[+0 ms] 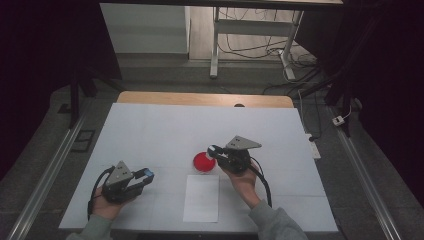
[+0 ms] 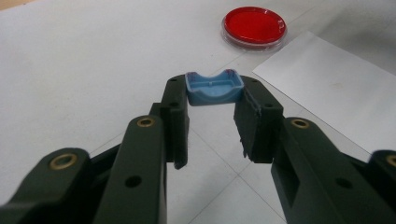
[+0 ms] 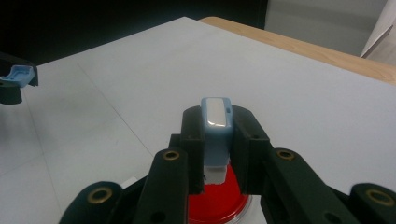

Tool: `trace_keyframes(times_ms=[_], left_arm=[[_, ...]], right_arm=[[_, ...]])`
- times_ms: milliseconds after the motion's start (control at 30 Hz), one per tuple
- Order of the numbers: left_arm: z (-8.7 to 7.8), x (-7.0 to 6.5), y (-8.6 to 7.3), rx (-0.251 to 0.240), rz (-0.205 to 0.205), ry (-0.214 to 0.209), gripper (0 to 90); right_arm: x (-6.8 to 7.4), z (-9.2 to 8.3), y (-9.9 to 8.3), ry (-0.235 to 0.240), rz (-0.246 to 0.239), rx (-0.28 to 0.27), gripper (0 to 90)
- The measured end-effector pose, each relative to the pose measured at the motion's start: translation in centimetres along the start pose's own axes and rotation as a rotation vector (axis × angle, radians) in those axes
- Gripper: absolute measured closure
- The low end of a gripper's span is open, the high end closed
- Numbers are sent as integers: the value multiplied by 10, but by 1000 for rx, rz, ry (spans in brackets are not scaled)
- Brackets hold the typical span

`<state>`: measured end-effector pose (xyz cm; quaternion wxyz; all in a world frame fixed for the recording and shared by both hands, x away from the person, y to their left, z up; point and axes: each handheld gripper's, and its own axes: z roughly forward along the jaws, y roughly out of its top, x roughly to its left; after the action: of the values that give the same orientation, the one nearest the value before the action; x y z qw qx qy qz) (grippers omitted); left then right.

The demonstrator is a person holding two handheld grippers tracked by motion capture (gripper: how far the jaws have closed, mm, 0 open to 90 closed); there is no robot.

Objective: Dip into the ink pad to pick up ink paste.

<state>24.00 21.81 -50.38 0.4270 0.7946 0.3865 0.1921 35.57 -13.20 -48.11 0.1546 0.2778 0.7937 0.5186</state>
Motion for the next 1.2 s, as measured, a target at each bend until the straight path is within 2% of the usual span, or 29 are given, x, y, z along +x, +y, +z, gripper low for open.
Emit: trace_keyframes(times_ms=[233, 667, 1200], left_arm=[[0, 1, -1, 2, -1, 0, 654], [0, 1, -1, 3, -2, 1, 654], [1, 1, -1, 5, 1, 1, 654]], right_arm=[[-1, -9, 0, 3, 6, -15, 758], [-6, -23, -5, -1, 11, -7, 758], [-5, -38, -6, 5, 9, -20, 758]])
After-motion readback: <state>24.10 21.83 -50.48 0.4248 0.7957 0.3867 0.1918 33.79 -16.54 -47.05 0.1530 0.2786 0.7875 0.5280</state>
